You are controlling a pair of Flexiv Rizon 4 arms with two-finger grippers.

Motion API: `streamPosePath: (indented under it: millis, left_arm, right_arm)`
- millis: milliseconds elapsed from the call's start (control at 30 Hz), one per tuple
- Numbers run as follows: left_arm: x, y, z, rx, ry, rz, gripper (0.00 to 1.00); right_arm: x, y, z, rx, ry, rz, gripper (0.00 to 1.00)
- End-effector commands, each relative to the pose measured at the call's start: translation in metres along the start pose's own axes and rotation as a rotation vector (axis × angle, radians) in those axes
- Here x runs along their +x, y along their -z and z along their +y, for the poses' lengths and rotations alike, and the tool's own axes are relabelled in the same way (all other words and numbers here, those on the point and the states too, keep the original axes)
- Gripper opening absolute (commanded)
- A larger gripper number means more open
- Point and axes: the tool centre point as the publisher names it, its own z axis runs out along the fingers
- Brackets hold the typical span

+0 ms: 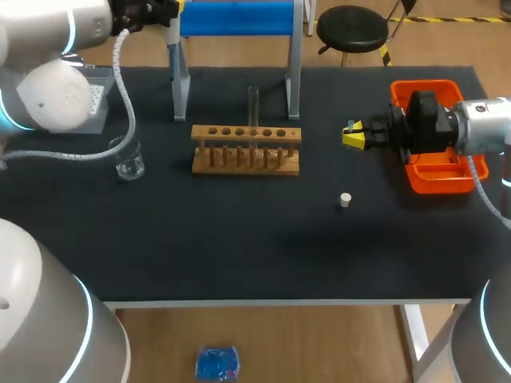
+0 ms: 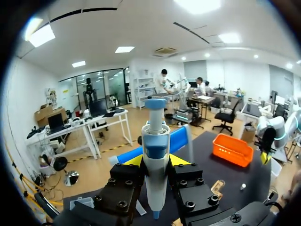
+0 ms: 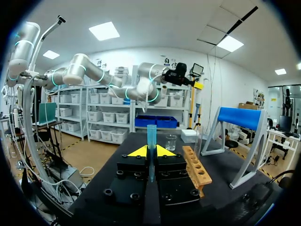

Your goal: Invert the test tube, pick up the pipette, mount the tip to pipette, aspirate from beaker and dispense into the tube, eject the tip, return the pipette, and cap with the stopper.

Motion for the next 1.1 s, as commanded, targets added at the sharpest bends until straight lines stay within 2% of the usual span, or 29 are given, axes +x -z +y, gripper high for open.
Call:
streamPosePath:
  millis: [33,400,433,533,633,700,833,1033,1100]
  left_arm:
    - [-0.004,0.002,0.001,0.004,-0.002,0.385,0.00]
    - [-0.004,0.002,0.001,0.004,-0.002,0.385,0.00]
    - [-0.001,0.003,0.000,-0.011,-0.037,0.424,0.00]
    - [0.023,0.016,-0.011,0.025,-0.136,0.532,0.00]
    - [0.050,0.036,-0.019,0.084,-0.168,0.573,0.00]
    - [0.070,0.048,-0.023,0.127,-0.174,0.598,0.00]
    - [0.109,0.068,-0.024,0.123,-0.179,0.644,0.00]
    - [0.154,0.088,-0.032,0.134,-0.171,0.692,0.00]
    - [0.165,0.093,-0.034,0.158,-0.159,0.685,0.00]
  right_arm:
    - [0.001,0.000,0.000,0.001,0.001,-0.002,0.00]
    - [0.001,0.000,0.000,0.001,0.001,-0.002,0.00]
    - [0.001,0.000,0.000,0.001,0.001,-0.002,0.00]
    - [0.001,0.000,0.000,0.001,0.001,-0.002,0.00]
    - [0.001,0.000,0.000,0.001,0.001,-0.002,0.00]
    - [0.001,0.000,0.000,0.001,0.001,-0.002,0.00]
    - [0.001,0.000,0.000,0.001,0.001,-0.002,0.00]
    - [0.001,0.000,0.000,0.001,0.001,-0.002,0.00]
    - [0.001,0.000,0.000,0.001,0.001,-0.002,0.00]
